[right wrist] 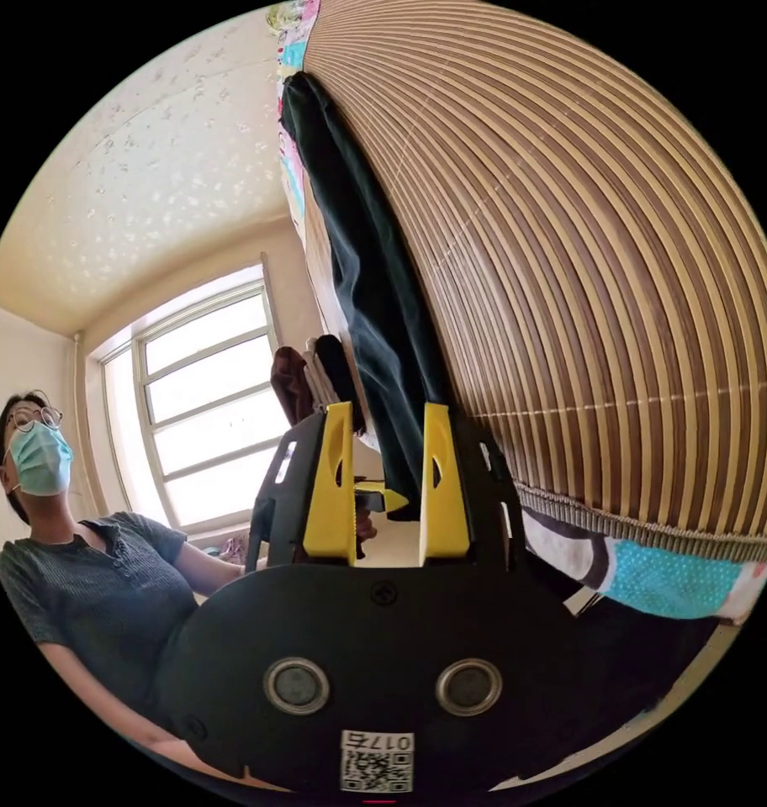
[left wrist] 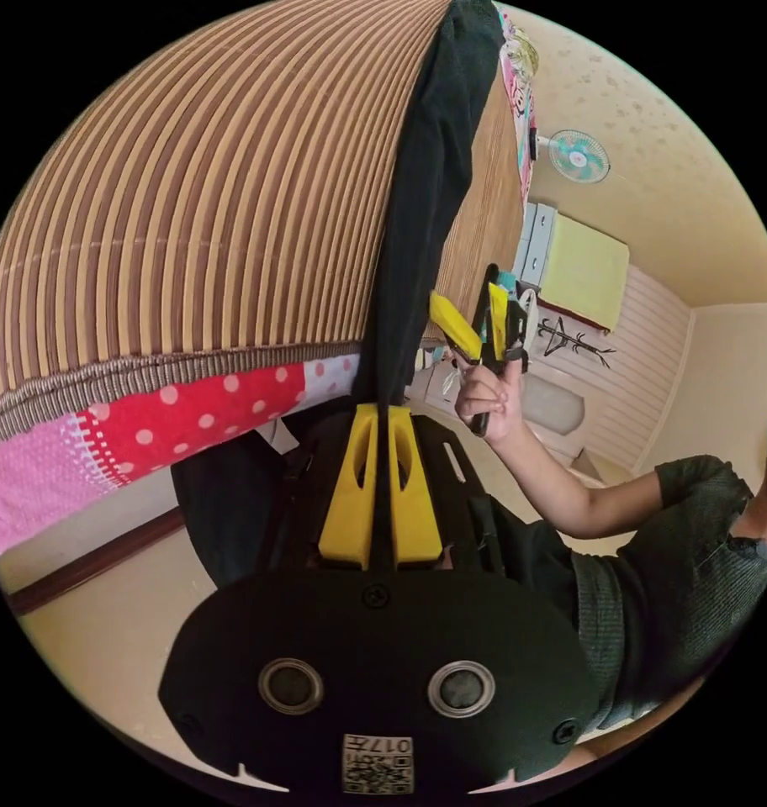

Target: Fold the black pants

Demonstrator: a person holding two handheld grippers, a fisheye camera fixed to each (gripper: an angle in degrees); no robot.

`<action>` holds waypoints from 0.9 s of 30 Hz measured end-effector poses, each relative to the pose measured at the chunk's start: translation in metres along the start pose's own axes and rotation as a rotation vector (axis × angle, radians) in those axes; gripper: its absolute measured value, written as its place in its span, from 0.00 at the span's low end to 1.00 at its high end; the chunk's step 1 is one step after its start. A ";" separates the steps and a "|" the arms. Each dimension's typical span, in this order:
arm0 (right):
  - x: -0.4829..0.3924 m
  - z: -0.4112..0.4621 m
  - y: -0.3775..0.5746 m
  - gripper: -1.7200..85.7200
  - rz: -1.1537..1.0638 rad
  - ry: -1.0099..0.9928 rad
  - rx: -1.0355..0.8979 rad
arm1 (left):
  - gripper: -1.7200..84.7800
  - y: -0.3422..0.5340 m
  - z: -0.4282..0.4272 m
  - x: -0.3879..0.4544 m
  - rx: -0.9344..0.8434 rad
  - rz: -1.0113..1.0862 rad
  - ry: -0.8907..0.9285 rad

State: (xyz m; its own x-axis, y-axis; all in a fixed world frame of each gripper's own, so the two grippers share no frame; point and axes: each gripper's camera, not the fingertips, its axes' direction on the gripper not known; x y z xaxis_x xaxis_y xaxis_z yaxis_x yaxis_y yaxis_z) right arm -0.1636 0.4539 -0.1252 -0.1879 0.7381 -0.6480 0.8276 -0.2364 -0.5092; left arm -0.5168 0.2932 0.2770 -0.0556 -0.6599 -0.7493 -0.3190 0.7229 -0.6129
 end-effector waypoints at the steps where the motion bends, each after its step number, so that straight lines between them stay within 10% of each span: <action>1: -0.005 0.003 -0.002 0.14 -0.023 0.068 -0.025 | 0.01 0.000 -0.001 -0.002 -0.007 -0.010 0.031; 6: -0.027 0.024 -0.018 0.08 -0.173 0.191 -0.223 | 0.01 0.006 -0.004 0.000 -0.042 0.058 0.321; 10: -0.072 -0.005 0.001 0.04 -0.429 -0.187 -0.216 | 0.01 0.019 -0.020 0.057 -0.030 0.443 0.624; 12: -0.075 -0.027 0.013 0.03 -0.458 -0.274 -0.133 | 0.01 0.020 -0.018 0.065 -0.042 0.443 0.464; 16: -0.028 -0.031 0.026 0.03 -0.250 0.162 -0.102 | 0.01 0.009 0.016 0.013 -0.045 0.110 0.016; 27: 0.006 -0.030 0.023 0.06 -0.020 0.123 -0.057 | 0.10 0.014 0.043 0.006 -0.109 0.192 -0.126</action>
State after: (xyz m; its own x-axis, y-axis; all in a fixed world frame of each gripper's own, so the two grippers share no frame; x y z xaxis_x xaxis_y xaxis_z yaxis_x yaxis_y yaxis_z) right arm -0.1301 0.4714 -0.1238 -0.1418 0.8148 -0.5621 0.8538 -0.1867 -0.4860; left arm -0.4814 0.3085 0.2533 -0.0087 -0.4764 -0.8792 -0.4143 0.8019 -0.4305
